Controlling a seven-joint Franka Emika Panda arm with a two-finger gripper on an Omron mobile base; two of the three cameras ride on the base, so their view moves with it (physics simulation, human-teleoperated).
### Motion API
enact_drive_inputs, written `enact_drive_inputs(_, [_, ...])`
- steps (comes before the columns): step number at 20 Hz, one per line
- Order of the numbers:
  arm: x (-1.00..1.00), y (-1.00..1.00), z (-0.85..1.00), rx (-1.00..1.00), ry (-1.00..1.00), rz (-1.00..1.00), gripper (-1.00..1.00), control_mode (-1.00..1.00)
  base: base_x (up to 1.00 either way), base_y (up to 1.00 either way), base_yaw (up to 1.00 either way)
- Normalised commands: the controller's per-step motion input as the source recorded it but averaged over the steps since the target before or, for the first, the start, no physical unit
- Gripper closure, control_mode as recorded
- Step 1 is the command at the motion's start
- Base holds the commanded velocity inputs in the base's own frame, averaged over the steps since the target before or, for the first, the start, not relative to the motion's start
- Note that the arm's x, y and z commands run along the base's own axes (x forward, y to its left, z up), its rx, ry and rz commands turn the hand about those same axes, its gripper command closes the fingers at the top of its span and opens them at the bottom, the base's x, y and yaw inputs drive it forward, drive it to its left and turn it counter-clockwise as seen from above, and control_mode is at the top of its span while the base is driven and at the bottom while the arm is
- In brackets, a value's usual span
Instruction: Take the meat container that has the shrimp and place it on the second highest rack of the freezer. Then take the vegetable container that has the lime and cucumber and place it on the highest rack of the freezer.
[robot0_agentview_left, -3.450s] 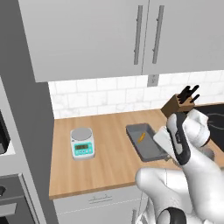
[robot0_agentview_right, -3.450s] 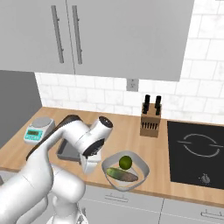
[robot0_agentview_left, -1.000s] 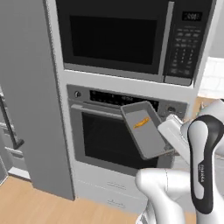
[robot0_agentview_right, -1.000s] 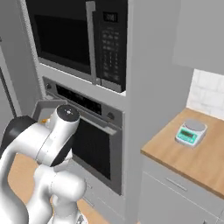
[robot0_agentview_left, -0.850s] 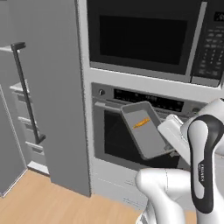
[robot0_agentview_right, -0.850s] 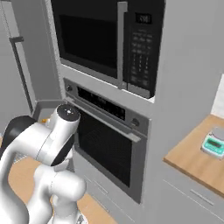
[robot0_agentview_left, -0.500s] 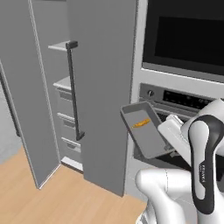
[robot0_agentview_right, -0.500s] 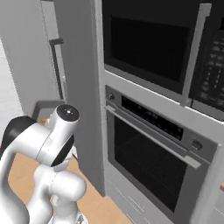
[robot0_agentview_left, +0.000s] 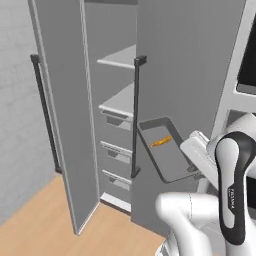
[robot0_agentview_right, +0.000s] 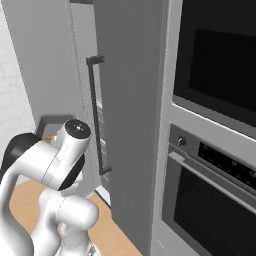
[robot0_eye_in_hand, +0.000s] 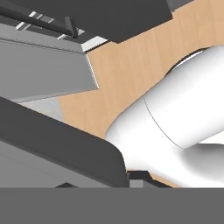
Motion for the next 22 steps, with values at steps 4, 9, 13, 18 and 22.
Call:
enact_drive_inputs(4, [0.0, 0.0, 0.0, 0.0, 0.0, 0.0, 1.0, 1.0, 0.65, 1.0, -0.2])
enact_drive_inputs(9, [0.0, 0.0, 0.0, 0.0, 0.0, 0.0, 1.0, 1.0, 0.63, 0.74, -0.35])
enact_drive_inputs(13, [0.0, 0.0, 0.0, 0.0, 0.0, 0.0, 1.0, 1.0, 0.62, 0.68, -0.41])
enact_drive_inputs(18, [0.0, 0.0, 0.0, 0.0, 0.0, 0.0, 1.0, 1.0, 0.31, 0.13, -0.37])
enact_drive_inputs(22, [0.0, 0.0, 0.0, 0.0, 0.0, 0.0, 1.0, 1.0, 0.21, 0.06, -0.29])
